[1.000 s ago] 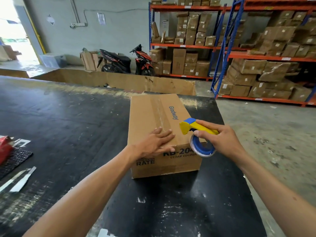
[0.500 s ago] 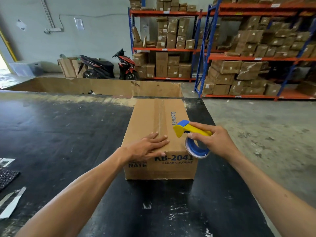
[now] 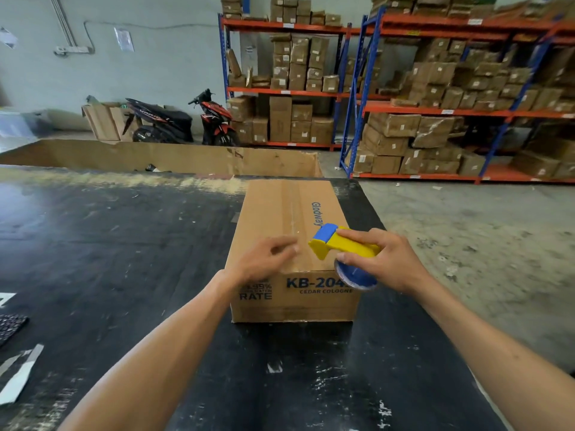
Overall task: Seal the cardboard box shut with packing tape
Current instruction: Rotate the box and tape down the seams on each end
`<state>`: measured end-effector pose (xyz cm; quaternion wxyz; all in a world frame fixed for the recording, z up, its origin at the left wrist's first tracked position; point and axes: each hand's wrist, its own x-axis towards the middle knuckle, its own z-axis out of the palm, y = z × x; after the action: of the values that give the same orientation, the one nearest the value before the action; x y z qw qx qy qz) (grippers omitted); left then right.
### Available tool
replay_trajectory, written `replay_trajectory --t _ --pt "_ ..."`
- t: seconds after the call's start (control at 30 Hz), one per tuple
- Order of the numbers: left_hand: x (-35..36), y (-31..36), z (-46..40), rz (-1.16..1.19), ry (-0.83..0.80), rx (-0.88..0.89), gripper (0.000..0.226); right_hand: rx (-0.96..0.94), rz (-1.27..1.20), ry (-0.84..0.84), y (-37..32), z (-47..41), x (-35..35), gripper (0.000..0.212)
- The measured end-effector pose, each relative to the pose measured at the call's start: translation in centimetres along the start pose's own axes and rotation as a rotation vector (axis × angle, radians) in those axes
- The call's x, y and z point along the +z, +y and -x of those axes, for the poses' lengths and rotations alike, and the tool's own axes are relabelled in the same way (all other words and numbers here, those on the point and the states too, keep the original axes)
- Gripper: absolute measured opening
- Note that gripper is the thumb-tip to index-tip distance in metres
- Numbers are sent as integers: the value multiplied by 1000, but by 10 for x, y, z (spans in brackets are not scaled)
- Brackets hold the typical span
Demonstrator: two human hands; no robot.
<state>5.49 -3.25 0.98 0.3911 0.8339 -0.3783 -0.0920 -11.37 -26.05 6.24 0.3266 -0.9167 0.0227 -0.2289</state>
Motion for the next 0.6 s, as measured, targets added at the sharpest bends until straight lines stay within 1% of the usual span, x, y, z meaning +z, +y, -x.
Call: replay_trajectory --t 0.07,0.1,0.13,0.17,0.2,0.23,0.3,0.33,0.37,0.4,0.43,0.47,0.53,0.6 --pt "-9 13 4 514 137 -223 56 -202 134 27 -1 5 -1 48" --pt "-14 17 7 784 136 -318 60 -284 168 40 -3 6 -2 50" --pt "-19 20 11 1027 82 -401 62 -352 190 62 -5 6 -3 51" --pt "-25 22 19 1198 13 -465 64 -421 208 95 -8 6 -4 53" --pt "-30 24 27 1304 -46 -496 67 -486 215 142 -13 5 -5 54" --pt "-35 28 36 1356 -76 -510 68 -542 199 200 -19 5 -6 55" --pt "-45 33 48 1428 -79 -508 70 -613 137 303 -30 6 -3 57" --pt "-49 37 53 1458 -79 -497 71 -640 126 303 -32 7 3 56" --pt "-53 41 57 1470 -83 -488 71 -663 145 248 -32 10 10 55" --pt "-56 45 61 1455 -92 -481 71 -674 202 159 -30 12 20 55" --pt "-58 48 65 1402 -102 -478 71 -673 283 70 -26 15 29 56" --pt "-58 52 69 1329 -103 -484 69 -660 350 15 -21 17 38 57" --pt "-60 53 75 1236 -73 -508 65 -625 375 22 -18 20 49 58" --pt "-64 48 80 1272 -29 -508 61 -633 321 83 -26 19 50 57"
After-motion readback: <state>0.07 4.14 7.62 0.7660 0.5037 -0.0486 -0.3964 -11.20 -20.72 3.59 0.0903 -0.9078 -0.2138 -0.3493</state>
